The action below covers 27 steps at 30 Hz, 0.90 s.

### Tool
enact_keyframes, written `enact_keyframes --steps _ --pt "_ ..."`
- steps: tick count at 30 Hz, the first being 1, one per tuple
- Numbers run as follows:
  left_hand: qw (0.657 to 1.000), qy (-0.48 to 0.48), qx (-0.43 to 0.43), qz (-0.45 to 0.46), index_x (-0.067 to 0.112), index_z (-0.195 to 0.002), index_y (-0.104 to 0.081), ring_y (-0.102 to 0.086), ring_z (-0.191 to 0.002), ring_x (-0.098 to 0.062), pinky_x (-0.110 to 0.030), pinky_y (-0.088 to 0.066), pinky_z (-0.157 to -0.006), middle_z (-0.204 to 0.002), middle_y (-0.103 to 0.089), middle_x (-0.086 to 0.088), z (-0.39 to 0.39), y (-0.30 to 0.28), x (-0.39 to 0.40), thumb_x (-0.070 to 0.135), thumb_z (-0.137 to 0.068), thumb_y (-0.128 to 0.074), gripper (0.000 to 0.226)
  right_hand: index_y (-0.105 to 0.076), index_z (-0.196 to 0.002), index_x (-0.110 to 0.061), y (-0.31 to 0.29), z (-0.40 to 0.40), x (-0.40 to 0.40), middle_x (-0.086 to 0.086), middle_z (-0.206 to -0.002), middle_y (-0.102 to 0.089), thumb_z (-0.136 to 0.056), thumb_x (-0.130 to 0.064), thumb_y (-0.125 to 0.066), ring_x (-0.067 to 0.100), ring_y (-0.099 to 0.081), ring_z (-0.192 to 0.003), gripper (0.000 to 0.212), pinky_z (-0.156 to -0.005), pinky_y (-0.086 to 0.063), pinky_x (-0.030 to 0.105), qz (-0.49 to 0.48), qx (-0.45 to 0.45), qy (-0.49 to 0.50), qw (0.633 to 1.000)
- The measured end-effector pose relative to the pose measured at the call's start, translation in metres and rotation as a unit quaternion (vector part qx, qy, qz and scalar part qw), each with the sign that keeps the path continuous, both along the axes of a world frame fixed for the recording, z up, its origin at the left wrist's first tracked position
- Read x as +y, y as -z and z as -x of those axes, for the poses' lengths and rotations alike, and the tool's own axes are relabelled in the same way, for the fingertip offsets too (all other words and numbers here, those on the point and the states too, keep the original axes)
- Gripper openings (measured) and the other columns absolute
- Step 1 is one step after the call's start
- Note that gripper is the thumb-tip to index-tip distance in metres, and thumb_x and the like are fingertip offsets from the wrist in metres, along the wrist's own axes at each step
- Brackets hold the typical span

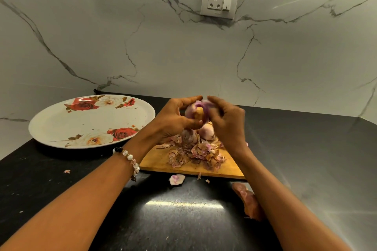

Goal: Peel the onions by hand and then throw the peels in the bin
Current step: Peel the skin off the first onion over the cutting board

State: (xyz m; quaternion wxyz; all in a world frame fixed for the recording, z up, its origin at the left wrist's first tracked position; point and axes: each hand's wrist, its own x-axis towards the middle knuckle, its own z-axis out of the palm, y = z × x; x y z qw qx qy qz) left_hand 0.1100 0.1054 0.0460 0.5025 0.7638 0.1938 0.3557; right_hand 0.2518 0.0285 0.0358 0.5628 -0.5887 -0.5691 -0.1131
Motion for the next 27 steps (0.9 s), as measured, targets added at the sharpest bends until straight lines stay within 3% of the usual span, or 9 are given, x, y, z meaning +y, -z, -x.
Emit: enact_keyframes --steps 2,5,9,11,13,15,19,22,27 --pt "1.000 0.004 -0.005 -0.009 0.018 -0.137 -0.050 -0.052 -0.123 -0.022 -0.040 -0.048 -0.100 -0.136 -0.055 0.001 -0.002 -0.001 -0.001 -0.001 -0.070 -0.079 0.075 -0.065 -0.119 0.004 -0.002 -0.006 -0.003 0.019 -0.112 -0.069 -0.092 0.001 -0.059 0.024 -0.067 -0.098 0.028 -0.085 -0.058 0.034 -0.014 0.056 0.010 0.998" --pt "1.000 0.009 -0.020 0.010 0.018 -0.139 -0.047 -0.052 -0.123 -0.021 -0.036 -0.047 -0.101 -0.137 -0.053 -0.001 -0.003 -0.005 -0.003 0.002 -0.073 -0.077 0.074 -0.066 -0.119 0.001 -0.006 -0.012 -0.006 0.015 -0.110 -0.070 -0.092 -0.001 -0.061 0.022 -0.068 -0.096 0.028 -0.086 -0.057 0.031 0.009 0.089 -0.014 0.996" --pt "0.997 0.048 -0.028 0.056 0.026 -0.133 -0.052 -0.053 -0.122 -0.024 -0.044 -0.049 -0.099 -0.134 -0.054 -0.005 0.002 -0.003 0.000 0.005 -0.071 -0.076 0.069 -0.070 -0.107 -0.001 -0.008 -0.017 -0.008 0.012 -0.092 -0.071 -0.091 -0.012 -0.065 0.017 -0.069 -0.077 0.020 -0.066 -0.056 0.023 0.026 0.207 -0.101 0.973" --pt "0.993 0.060 -0.050 0.084 0.026 -0.128 -0.054 -0.056 -0.119 -0.029 -0.047 -0.050 -0.097 -0.131 -0.056 -0.010 0.005 -0.002 0.002 -0.004 -0.076 -0.071 0.062 -0.071 -0.103 -0.002 -0.007 -0.020 -0.008 0.011 -0.087 -0.070 -0.092 -0.012 -0.065 0.014 -0.067 -0.069 0.016 -0.060 -0.054 0.023 0.032 0.232 -0.100 0.967" --pt "0.984 0.074 -0.091 0.133 0.021 -0.128 -0.054 -0.059 -0.113 -0.030 -0.044 -0.053 -0.093 -0.127 -0.056 -0.015 0.005 -0.004 0.002 -0.009 -0.082 -0.062 0.056 -0.071 -0.100 -0.007 -0.007 -0.024 -0.009 0.008 -0.084 -0.070 -0.092 -0.008 -0.063 0.013 -0.066 -0.069 0.011 -0.062 -0.056 0.025 0.053 0.211 -0.077 0.973" --pt "0.969 0.090 -0.131 0.187 0.015 -0.128 -0.053 -0.062 -0.106 -0.026 -0.038 -0.054 -0.088 -0.121 -0.058 -0.015 0.004 -0.005 0.001 0.002 -0.081 -0.062 0.050 -0.070 -0.103 -0.010 -0.009 -0.025 -0.010 0.005 -0.091 -0.071 -0.092 -0.001 -0.059 0.013 -0.067 -0.078 0.018 -0.070 -0.056 0.021 0.098 0.157 -0.069 0.980" --pt "0.954 0.081 -0.169 0.233 0.011 -0.126 -0.055 -0.065 -0.099 -0.026 -0.036 -0.057 -0.080 -0.111 -0.064 -0.014 0.002 -0.005 0.000 0.005 -0.091 -0.054 0.036 -0.068 -0.108 -0.017 -0.017 -0.020 -0.016 -0.003 -0.104 -0.070 -0.090 0.006 -0.054 0.008 -0.066 -0.099 0.032 -0.086 -0.054 0.021 0.165 0.106 -0.161 0.967" --pt "0.947 0.079 -0.178 0.254 0.011 -0.128 -0.055 -0.065 -0.100 -0.027 -0.036 -0.058 -0.081 -0.114 -0.064 -0.015 0.000 -0.006 -0.002 0.004 -0.094 -0.049 0.035 -0.067 -0.116 -0.007 -0.022 -0.016 -0.019 0.002 -0.109 -0.071 -0.092 -0.003 -0.061 0.006 -0.067 -0.099 0.025 -0.081 -0.051 0.015 0.142 0.149 -0.233 0.950" --pt "0.933 0.085 -0.207 0.283 0.012 -0.118 -0.061 -0.069 -0.094 -0.027 -0.039 -0.058 -0.080 -0.107 -0.069 -0.013 0.000 -0.008 -0.005 0.010 -0.086 -0.055 0.032 -0.068 -0.110 -0.012 -0.020 -0.013 -0.020 0.004 -0.102 -0.073 -0.076 -0.021 -0.072 0.017 -0.072 -0.093 0.035 -0.080 -0.056 0.025 0.108 0.146 -0.251 0.951"
